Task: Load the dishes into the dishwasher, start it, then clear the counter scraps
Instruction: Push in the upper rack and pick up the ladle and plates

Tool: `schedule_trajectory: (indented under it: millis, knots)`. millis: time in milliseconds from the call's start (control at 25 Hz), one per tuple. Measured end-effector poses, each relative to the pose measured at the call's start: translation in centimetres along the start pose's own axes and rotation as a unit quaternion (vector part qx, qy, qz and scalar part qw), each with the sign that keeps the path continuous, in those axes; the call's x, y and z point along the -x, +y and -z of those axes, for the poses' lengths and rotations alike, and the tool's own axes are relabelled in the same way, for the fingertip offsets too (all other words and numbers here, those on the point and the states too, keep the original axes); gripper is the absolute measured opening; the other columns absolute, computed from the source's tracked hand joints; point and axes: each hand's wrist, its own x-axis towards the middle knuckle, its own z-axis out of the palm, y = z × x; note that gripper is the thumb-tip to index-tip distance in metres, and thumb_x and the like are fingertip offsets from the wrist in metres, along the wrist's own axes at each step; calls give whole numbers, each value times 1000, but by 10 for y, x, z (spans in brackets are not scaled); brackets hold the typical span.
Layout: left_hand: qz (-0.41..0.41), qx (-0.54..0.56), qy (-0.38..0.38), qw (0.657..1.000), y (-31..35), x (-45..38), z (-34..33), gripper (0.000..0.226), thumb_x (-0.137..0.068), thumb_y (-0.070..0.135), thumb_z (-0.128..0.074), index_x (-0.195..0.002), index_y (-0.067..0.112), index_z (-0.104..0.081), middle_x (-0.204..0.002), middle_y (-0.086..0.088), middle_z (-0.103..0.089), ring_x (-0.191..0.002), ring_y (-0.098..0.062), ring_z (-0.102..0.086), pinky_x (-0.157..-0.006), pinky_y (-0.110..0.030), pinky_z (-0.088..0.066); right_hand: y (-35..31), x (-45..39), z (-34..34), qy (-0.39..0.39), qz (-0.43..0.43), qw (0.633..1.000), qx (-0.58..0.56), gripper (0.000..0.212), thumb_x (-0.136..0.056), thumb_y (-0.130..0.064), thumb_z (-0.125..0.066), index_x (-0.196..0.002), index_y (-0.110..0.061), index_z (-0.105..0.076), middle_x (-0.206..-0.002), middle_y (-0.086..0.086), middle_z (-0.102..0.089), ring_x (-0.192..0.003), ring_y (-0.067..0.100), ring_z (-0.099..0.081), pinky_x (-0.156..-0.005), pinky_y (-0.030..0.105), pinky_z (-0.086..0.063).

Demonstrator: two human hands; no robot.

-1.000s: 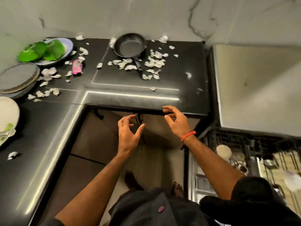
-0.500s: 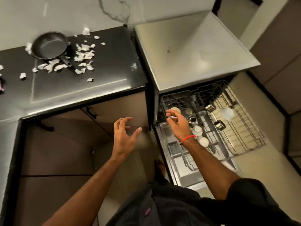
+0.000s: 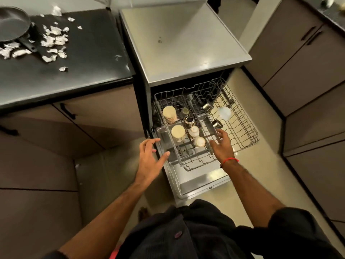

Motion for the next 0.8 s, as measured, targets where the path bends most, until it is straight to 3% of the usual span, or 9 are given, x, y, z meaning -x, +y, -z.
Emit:
schedule_trajectory:
  millis: [80, 120, 200, 320, 440, 520, 640, 800]
  knots:
    - [34, 9, -3, 999, 1, 3, -24, 61, -85, 41, -77, -137, 34, -46, -138, 4, -31, -111, -16, -54, -83, -18, -53, 12, -11, 15, 9, -37, 999, -23, 61, -87, -10, -69, -141, -18, -43, -146, 11, -42, -134, 28, -43, -110, 45, -40]
    - [58, 12, -6, 998, 1, 5, -37, 63, -85, 43, -77, -138, 33, -46, -136, 5, -30, -111, -17, -55, -86, -20, -53, 21, -14, 23, 14, -57, 998, -32, 65, -86, -10, -71, -142, -18, -40, -148, 12, -39, -136, 29, -40, -111, 40, -37]
    - [100, 9, -16, 995, 4, 5, -69, 69, -83, 43, -79, -141, 29, -44, -136, 2, -29, -112, -20, -54, -99, -36, -54, 43, -27, 46, 11, -62, 998, -11, 73, -84, -14, -74, -146, -17, -35, -151, 15, -34, -138, 30, -36, -106, 30, -31]
    - [125, -32, -11, 992, 10, 0, -120, 88, -78, 46, -83, -148, 25, -34, -147, -6, -22, -132, -32, -41, -110, -51, -45, 82, -58, 89, -74, 40, 990, 115, 99, -78, -29, -82, -155, -18, -20, -161, 15, -9, -148, 31, -13, -111, 32, -17]
    - [141, -161, -40, 976, 20, -2, -165, 113, -69, 67, -78, -156, 33, -13, -162, -2, 9, -149, -37, -4, -113, -66, -28, 116, -93, 126, -192, 189, 909, 317, 123, -70, -54, -81, -157, -29, 3, -161, 8, 23, -149, 34, 16, -119, 49, -4]
    - [142, -246, -71, 956, 27, -1, -199, 118, -67, 76, -73, -156, 41, -4, -160, 7, 30, -151, -34, 13, -109, -75, -18, 139, -116, 145, -234, 222, 854, 409, 127, -68, -68, -73, -152, -38, 17, -157, 3, 34, -148, 36, 23, -118, 59, -3]
    - [182, -310, -91, 929, 25, -1, -240, 118, -68, 73, -74, -157, 40, -3, -159, 4, 37, -151, -36, 20, -108, -81, -15, 173, -146, 155, -247, 214, 819, 472, 128, -63, -83, -62, -150, -40, 21, -158, 5, 33, -146, 37, 27, -116, 68, -3]
    - [197, -341, -85, 915, -4, -11, -276, 114, -72, 74, -70, -159, 33, -7, -163, -5, 30, -151, -39, 20, -108, -80, -18, 209, -174, 142, -210, 232, 821, 477, 119, -64, -90, -49, -156, -38, 4, -163, 9, 20, -147, 39, 23, -114, 71, -1]
